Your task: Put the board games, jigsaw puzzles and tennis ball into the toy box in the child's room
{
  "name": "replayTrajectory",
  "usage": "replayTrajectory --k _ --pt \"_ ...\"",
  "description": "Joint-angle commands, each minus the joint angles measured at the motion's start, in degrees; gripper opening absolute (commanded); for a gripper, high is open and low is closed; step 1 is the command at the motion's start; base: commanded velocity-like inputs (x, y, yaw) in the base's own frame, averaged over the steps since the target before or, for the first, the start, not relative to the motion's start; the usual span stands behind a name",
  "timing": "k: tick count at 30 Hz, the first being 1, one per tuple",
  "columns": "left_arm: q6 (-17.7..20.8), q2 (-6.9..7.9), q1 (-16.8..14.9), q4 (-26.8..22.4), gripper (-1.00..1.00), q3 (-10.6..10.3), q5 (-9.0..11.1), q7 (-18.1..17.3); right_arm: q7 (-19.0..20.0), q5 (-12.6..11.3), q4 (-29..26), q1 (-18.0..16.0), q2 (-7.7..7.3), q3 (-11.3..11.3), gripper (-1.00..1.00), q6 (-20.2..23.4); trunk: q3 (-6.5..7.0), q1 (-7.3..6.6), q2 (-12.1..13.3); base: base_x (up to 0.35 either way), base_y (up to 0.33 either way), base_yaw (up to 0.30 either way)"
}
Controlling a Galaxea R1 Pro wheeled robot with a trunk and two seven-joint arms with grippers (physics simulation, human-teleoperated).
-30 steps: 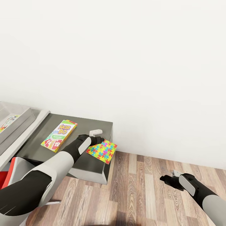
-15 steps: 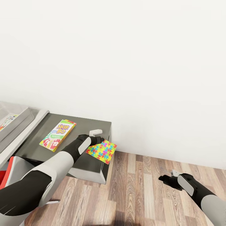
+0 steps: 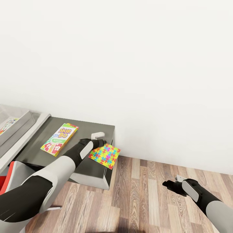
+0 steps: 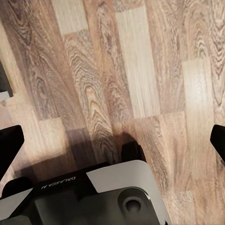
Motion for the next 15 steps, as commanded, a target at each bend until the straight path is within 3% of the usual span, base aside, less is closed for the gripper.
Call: replayTrajectory --k 1,15 --pt "-0.3 0.14 0.0 -0.2 1.0 -0.4 0.7 0.5 -0.3 -0.5 -0.1 0.0 -0.07 0.4 1.0 0.1 -0.09 0.03 -0.1 0.0 0.0 0.0" --pt "-1.1 3.67 0.8 -9.2 1.0 -0.5 1.1 0.6 -0.3 -0.5 -0.1 0.0 -0.07 0.4 1.0 0.1 -0.09 0.03 -0.1 0.0 0.0 0.0"
